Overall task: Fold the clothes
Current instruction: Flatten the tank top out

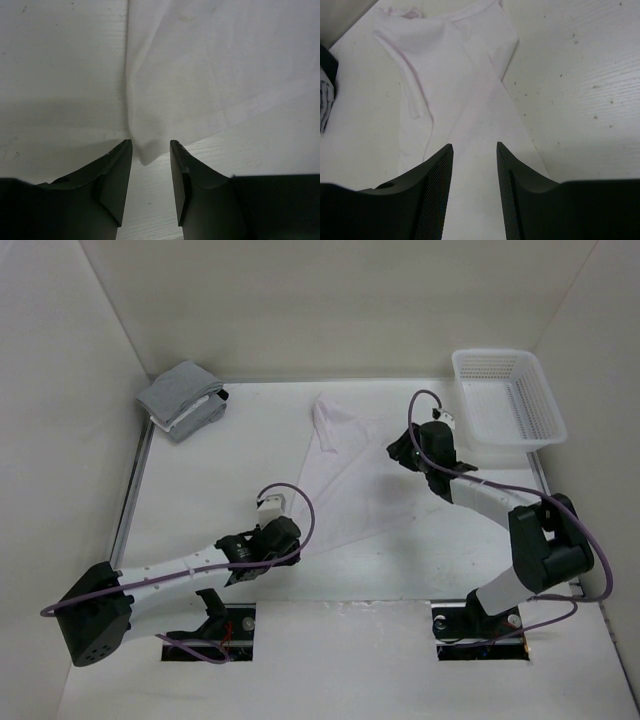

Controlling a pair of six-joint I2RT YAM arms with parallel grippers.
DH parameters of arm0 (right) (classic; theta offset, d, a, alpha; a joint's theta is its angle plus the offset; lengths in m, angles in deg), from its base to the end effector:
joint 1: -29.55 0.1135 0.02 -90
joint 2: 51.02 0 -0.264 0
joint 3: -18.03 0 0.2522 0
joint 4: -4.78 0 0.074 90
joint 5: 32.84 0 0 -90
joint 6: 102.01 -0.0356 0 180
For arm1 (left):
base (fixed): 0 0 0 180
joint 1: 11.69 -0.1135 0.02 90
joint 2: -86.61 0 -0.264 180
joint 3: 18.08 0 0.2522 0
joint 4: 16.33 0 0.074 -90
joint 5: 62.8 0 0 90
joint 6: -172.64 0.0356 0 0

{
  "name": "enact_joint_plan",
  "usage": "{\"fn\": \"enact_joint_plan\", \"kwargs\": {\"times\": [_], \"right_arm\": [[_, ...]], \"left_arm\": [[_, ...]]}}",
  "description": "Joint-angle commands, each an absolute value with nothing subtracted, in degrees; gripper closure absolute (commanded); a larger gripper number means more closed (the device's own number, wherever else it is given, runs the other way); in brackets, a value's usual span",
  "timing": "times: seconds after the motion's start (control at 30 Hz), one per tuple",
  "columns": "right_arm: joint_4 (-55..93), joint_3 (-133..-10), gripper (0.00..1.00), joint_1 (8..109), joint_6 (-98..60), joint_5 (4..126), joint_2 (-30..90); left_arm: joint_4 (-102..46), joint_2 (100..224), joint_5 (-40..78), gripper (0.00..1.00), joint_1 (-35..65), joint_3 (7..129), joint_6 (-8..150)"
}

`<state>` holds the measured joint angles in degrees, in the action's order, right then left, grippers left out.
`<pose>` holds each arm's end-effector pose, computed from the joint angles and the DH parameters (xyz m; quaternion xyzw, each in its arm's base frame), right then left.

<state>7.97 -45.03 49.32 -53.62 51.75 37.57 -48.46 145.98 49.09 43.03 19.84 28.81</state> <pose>0.3183 0.1108 0.2161 0.1864 0.8393 0.2249 0.4585 0.1170 -0.1424 0.1623 -0.0521 0.9331 -0.1438 0.3256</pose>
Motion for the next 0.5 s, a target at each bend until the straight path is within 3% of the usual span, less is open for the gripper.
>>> {"fn": "enact_joint_plan", "kwargs": {"times": [0.0, 0.33, 0.47], "right_arm": [[4.9, -42.9, 0.55, 50.4, -52.7, 51.4, 34.4], [4.9, -39.4, 0.56, 50.8, -52.7, 51.4, 31.2], [4.8, -37.7, 0.58, 50.8, -52.6, 51.3, 29.6]], "left_arm": [[-49.4, 145.7, 50.4, 0.68, 43.6, 19.1, 23.7], [-48.8, 149.1, 51.9, 0.69, 44.5, 17.9, 21.7], [-45.1, 150.2, 52.2, 0.84, 43.3, 17.7, 22.5]]}}
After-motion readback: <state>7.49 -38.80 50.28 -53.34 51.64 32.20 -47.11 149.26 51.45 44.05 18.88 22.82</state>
